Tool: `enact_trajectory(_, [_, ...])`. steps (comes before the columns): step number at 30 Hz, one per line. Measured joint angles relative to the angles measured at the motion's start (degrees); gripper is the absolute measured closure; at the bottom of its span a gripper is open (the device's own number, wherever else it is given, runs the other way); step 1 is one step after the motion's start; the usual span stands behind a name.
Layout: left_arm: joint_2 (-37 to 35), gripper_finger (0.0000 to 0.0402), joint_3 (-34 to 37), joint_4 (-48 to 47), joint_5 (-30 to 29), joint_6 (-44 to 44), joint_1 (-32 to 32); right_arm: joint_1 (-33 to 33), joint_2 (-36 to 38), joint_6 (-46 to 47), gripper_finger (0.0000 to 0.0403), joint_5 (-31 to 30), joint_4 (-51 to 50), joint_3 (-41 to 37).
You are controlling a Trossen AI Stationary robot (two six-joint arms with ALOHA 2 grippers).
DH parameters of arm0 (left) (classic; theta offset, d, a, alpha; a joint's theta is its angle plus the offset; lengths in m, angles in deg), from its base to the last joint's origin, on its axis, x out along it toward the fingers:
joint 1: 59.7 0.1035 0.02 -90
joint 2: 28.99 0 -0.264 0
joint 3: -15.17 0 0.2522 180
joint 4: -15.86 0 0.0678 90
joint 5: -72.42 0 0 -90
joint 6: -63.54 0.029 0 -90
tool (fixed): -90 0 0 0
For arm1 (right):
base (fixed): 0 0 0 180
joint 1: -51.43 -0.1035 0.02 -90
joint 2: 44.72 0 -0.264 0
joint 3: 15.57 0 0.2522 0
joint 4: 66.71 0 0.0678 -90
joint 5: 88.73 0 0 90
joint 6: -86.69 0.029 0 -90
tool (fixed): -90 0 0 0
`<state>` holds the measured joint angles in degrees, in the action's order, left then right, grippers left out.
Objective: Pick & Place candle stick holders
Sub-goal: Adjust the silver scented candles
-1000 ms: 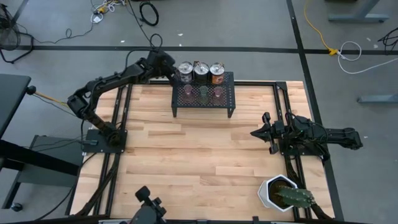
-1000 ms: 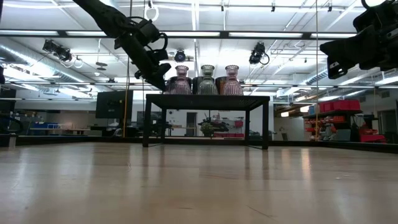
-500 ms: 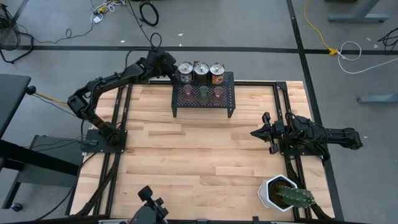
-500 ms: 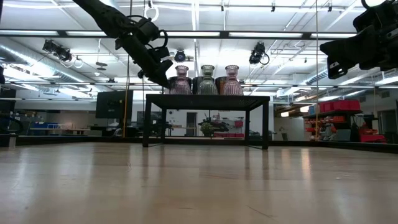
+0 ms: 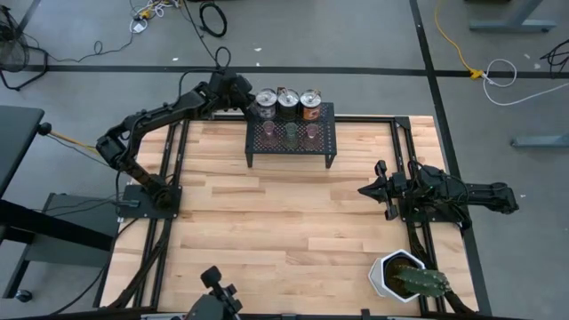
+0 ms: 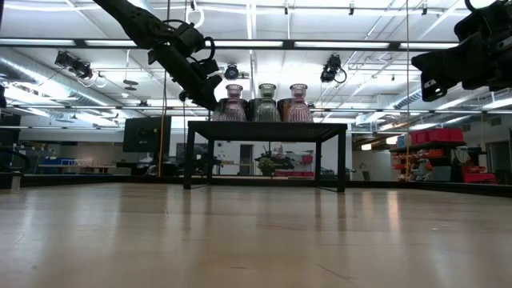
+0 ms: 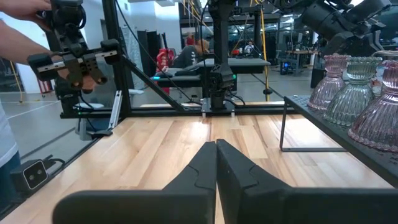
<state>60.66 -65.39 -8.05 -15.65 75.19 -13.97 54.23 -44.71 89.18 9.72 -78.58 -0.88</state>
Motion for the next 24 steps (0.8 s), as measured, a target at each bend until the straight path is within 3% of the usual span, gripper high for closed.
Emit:
enact_trajectory(10, [0.00, 0.0397, 0.00, 0.05, 1.75, 0.14, -0.11, -0.02, 0.00, 0.01, 0.0394, 0.00, -0.02, 0.00])
enact_trajectory(15, [0.00, 0.0391, 0.00, 0.14, -1.82, 0.00, -0.15, -0.01, 0.00, 0.02, 0.0394, 0.00, 0.00, 0.00])
enact_trajectory(24, [-0.17, 0.0396, 0.02, -3.55, -2.73, -0.23, -0.26, 0.00, 0.00, 0.02, 0.0394, 0.00, -0.02, 0.00])
